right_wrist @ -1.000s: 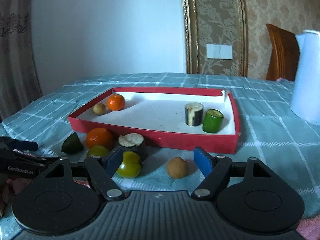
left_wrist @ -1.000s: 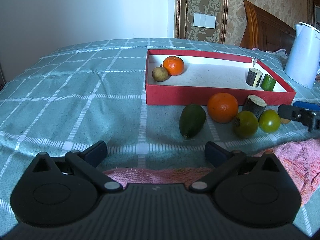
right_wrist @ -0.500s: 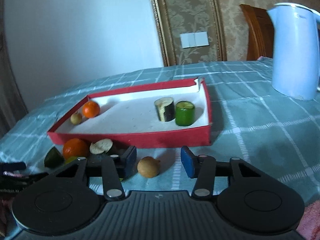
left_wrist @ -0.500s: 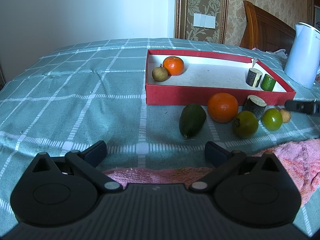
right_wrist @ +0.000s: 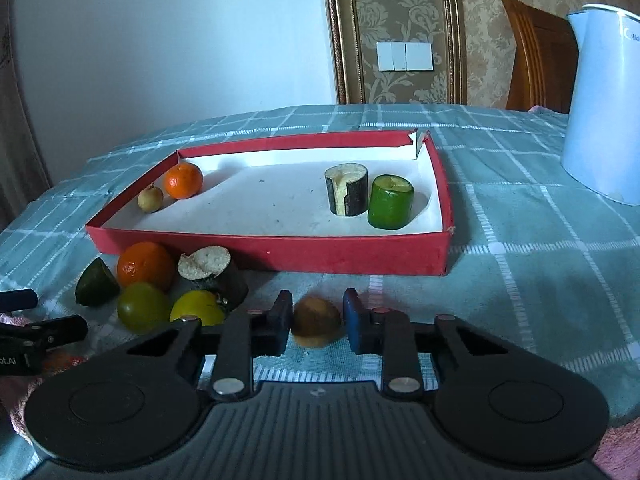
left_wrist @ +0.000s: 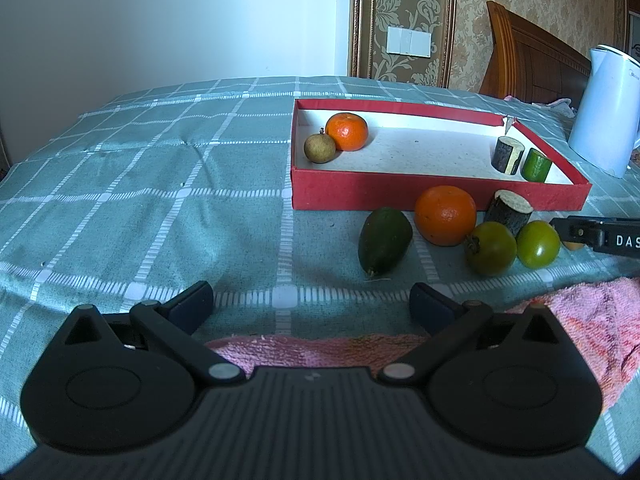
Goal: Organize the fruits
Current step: 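Close the right gripper on the small brown round fruit, then carry the brown fruit into the tray beside the cucumber slice, open right gripper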
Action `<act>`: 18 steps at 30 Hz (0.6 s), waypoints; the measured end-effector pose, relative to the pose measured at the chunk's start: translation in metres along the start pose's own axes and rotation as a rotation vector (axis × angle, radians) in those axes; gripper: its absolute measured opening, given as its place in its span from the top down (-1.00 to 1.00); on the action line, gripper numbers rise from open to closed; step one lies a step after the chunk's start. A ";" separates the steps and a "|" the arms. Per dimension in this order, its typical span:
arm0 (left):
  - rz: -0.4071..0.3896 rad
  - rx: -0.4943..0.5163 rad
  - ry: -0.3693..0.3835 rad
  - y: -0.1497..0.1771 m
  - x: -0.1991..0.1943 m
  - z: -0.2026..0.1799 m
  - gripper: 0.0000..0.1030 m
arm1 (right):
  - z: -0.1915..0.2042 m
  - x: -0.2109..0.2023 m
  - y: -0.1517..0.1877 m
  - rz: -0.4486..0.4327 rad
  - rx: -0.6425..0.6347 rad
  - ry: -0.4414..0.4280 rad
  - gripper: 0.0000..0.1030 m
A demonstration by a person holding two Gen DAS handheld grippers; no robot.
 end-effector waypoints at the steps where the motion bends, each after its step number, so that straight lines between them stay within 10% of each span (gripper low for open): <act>1: 0.000 0.000 0.000 0.000 0.000 0.000 -1.00 | 0.000 0.000 0.000 0.000 0.002 0.004 0.53; 18: -0.001 0.000 0.000 0.000 0.000 0.000 -1.00 | 0.006 -0.015 -0.015 -0.084 -0.037 0.048 0.52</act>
Point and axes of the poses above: each gripper's, at about its wrist camera, not at the fingertips, and x roughly the way its jaws point, z to its left, y to its underside, the point moved 1 cm from there along x, roughly the way its jaws point, and after that the axes turned 11 degrees about z, right-handed, at the moved point
